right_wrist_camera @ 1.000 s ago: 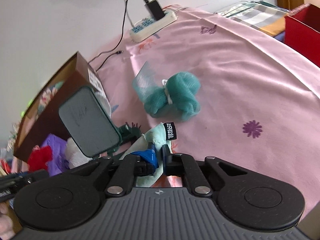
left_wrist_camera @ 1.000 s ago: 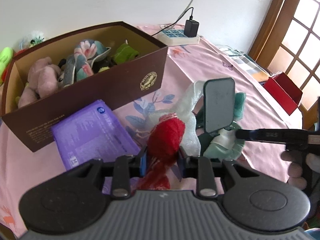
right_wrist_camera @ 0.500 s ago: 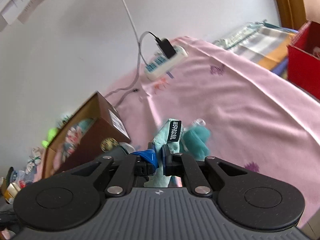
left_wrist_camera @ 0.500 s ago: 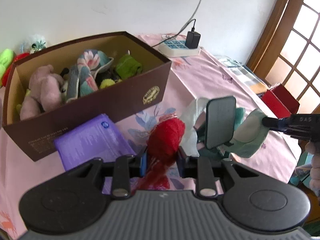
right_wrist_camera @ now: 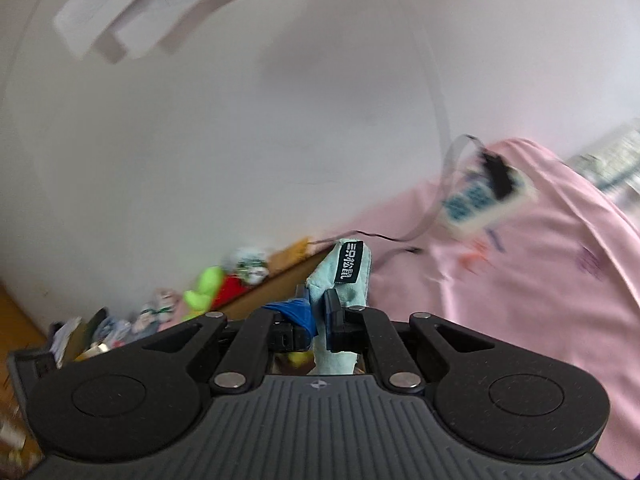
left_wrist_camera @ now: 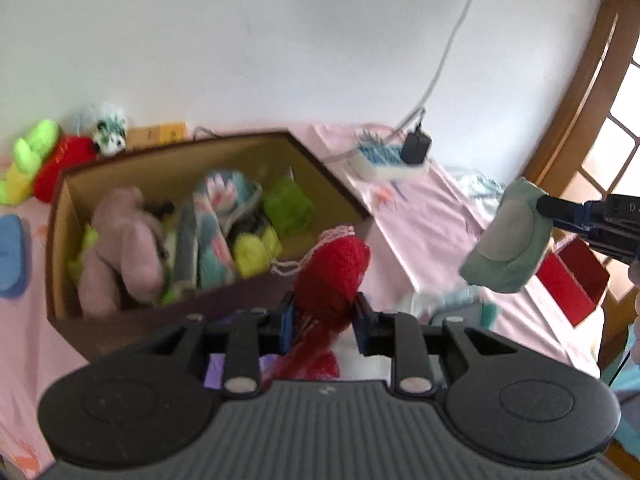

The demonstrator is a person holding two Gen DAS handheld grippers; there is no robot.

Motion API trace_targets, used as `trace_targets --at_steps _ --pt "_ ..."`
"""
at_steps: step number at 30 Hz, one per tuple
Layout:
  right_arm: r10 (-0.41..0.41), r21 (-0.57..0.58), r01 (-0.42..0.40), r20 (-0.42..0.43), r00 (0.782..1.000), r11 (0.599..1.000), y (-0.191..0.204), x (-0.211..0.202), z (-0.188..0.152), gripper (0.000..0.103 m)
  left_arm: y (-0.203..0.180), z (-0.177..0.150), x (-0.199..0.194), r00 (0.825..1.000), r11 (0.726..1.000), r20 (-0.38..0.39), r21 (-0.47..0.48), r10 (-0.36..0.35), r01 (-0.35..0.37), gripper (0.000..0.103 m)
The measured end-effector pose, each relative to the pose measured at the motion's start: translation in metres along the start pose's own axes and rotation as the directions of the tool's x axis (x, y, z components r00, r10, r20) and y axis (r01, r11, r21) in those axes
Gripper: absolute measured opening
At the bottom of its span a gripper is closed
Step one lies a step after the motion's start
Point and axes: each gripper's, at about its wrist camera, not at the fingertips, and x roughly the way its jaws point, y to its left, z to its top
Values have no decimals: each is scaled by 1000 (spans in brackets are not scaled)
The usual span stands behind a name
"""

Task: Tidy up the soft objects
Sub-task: 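Lower both items into the box and open both grippers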

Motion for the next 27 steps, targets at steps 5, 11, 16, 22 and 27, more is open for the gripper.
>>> trace_targets --at_steps 5,11,16,22,27 --pt "88 -96 -90 -21 996 991 21 31 22 0 1 29 -3 996 998 61 0 58 -58 27" --pt "132 -173 -144 -79 988 974 38 76 31 0 7 61 3 989 994 98 -15 110 -109 27" --pt "118 -235 -148 -138 983 961 42 112 23 0 19 74 15 989 992 96 -78 110 -103 27" --pt "67 -324 -133 -208 976 937 42 146 3 0 34 74 48 995 978 50 -193 90 -79 27" --pt "3 -395 -100 -239 971 913 38 161 -13 0 39 67 81 996 969 -9 -233 84 -84 27"
